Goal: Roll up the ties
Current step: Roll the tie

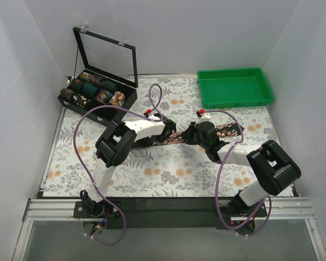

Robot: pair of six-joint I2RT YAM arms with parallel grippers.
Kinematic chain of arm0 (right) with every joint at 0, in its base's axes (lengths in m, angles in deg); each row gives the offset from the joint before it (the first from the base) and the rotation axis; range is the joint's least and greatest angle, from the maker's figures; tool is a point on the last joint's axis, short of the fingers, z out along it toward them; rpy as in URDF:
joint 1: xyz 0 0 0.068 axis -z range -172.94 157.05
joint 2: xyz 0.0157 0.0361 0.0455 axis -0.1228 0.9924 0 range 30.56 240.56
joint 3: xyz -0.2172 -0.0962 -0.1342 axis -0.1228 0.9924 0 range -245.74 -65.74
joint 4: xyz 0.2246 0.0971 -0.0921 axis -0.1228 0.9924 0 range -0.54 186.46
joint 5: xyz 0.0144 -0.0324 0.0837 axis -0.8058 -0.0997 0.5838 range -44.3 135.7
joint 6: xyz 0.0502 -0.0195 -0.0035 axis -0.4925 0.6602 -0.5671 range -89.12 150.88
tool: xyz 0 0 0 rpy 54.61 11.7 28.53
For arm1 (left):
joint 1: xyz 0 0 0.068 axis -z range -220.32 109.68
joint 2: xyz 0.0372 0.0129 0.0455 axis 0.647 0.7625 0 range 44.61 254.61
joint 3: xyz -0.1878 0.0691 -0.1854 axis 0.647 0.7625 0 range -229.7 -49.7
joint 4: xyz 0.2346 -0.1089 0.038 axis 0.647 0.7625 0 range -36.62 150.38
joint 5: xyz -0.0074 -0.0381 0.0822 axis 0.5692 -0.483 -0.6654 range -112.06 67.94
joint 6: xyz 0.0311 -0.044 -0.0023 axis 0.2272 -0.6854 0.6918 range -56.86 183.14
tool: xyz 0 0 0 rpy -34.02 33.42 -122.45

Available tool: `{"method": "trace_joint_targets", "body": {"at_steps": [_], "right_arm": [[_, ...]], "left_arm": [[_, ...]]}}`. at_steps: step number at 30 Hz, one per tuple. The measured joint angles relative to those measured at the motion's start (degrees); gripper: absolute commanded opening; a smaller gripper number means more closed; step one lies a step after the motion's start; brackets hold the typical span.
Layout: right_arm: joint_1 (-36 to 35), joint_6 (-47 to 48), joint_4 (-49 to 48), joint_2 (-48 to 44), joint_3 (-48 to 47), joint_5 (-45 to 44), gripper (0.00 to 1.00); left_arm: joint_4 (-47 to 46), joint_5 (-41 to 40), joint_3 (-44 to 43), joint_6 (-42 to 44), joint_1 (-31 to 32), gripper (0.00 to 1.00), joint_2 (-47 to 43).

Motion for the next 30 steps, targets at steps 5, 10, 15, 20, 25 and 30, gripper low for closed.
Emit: {"method": "trace_joint_targets", "body": {"at_steps": [5, 10, 15, 20, 25, 30], "right_arm": [[0.35, -0.02, -0.17, 0.0, 0.0, 0.02, 0.09], [0.39, -0.02, -0.46, 0.0, 0.0, 0.2, 0.09], [0.63, -0.02, -0.46, 0.0, 0.0, 0.26, 0.1], [0.72, -0.02, -0.46, 0.0, 0.0, 0.5, 0.1], [0.72, -0.02, -0.46, 0.02, 0.0, 0.9, 0.1], [0.76, -0.02, -0.46, 0.04, 0.0, 1.09, 0.1]], "left_arm": [[-0.57, 0.94, -0.63, 0.39, 0.55, 0.17, 1.46], [-1.62, 1.53, -2.05, 1.01, 0.85, 0.18, 1.97], [-4.04, 2.86, -3.1, 2.25, 0.87, 0.22, 1.97], [-6.29, 4.35, -3.21, 3.52, 0.9, 0.26, 1.99], [-8.26, 5.27, -3.45, 5.05, 0.92, 0.26, 2.36], [-10.14, 6.78, -3.37, 8.13, 0.72, 0.27, 2.4]]}}
